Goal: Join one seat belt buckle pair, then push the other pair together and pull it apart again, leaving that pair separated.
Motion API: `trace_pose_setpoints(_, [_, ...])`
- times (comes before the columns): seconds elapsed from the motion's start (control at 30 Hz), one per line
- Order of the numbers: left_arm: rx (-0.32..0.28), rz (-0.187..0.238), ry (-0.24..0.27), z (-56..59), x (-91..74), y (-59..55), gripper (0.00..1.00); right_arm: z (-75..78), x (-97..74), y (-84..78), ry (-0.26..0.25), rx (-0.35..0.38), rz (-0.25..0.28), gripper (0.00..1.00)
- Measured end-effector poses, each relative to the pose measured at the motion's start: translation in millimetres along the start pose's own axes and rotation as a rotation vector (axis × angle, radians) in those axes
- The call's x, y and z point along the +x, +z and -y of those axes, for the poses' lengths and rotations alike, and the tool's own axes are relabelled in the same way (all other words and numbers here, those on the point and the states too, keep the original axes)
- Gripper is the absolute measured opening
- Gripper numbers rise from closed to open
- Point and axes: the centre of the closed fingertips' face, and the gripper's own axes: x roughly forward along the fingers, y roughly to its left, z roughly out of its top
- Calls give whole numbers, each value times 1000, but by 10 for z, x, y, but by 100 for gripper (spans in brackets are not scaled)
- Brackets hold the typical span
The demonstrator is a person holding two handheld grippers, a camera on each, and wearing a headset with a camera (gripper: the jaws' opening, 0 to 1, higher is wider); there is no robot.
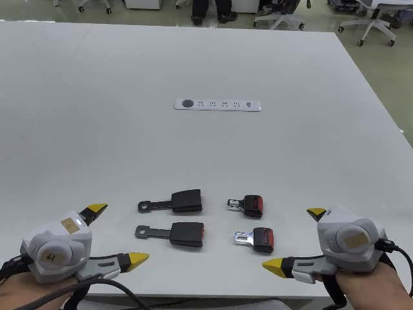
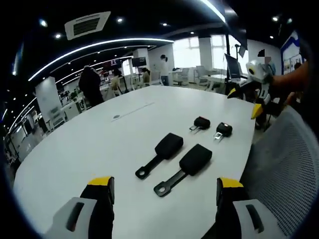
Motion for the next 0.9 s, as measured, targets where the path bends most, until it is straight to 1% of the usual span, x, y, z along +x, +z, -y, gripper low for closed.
trace_pose_setpoints(0.17, [2,-4,2,-3,3,-8,85,1,15,-24,5,5,-1,99])
trace_pose_setpoints(0.33, [14,10,-2,-2,8,10,85,5,10,-36,5,9,4,99])
trace_pose_setpoints(0.4, [18,10,-2,-1,21,10,87,10,5,-43,4,14,2,99])
trace_pose_setpoints(0.5, [14,8,-3,-25,39,-27,90,18,6,-60,7,14,-5,99])
trace_pose_setpoints(0.67, [9,13,4,-45,40,-28,93,70,24,-105,9,17,-11,99])
trace_pose_setpoints(0.8, [7,15,6,-62,44,-38,93,75,25,-116,8,17,-16,99])
trace_pose_setpoints(0.9, [-8,6,-7,-32,53,-56,91,126,41,-158,6,15,-32,99])
